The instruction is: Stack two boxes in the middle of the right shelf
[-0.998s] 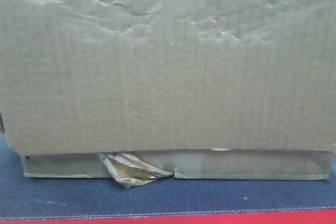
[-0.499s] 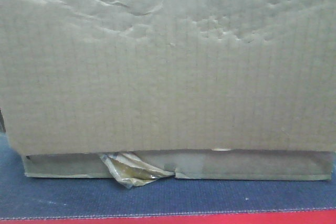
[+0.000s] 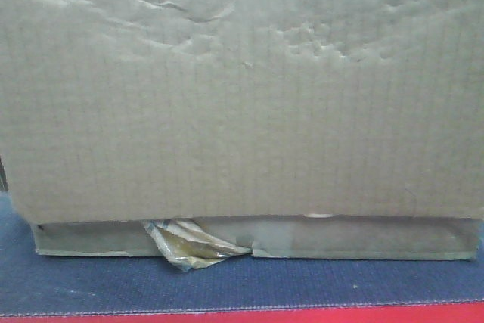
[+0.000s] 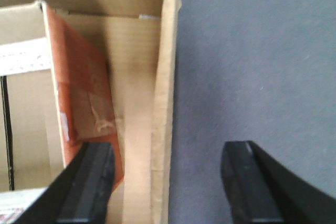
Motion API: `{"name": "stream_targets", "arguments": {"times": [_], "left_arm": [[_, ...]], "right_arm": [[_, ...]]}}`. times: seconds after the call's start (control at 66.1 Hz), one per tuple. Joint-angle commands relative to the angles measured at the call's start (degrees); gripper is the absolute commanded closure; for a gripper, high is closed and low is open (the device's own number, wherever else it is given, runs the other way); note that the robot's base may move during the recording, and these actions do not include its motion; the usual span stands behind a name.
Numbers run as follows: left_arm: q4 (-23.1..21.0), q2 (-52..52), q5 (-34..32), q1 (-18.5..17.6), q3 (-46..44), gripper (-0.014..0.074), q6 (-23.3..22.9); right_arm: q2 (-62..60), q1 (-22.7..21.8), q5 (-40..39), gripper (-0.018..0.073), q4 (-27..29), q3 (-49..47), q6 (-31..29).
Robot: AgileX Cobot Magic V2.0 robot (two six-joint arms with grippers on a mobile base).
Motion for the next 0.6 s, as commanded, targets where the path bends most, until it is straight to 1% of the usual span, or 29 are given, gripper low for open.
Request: {"name": "stream_targets", "arguments": {"times": [0.0, 0.076, 0.136, 0.59], "left_arm": [[0.0, -0.1, -0.1, 0.1, -0.5, 0.0319, 0.0], [0.0, -0.1, -0.1, 0.1, -0.5, 0.0319, 0.0], [0.0, -0.1, -0.1, 0.1, -0.5, 0.0319, 0.0], [0.0, -0.1, -0.1, 0.1, -0.5, 0.0319, 0.0]], "right_arm": [[0.1, 0.5, 0.0, 0.0291, 0.4, 2.8, 0.0], [0.1, 0.5, 0.0, 0.0314, 0.5, 5.2, 0.0], [0.1, 0.5, 0.0, 0.0315, 0.5, 6.2, 0.0], [1.5, 0.5, 0.0, 0.0315, 0.5, 6.1, 0.0]]}}
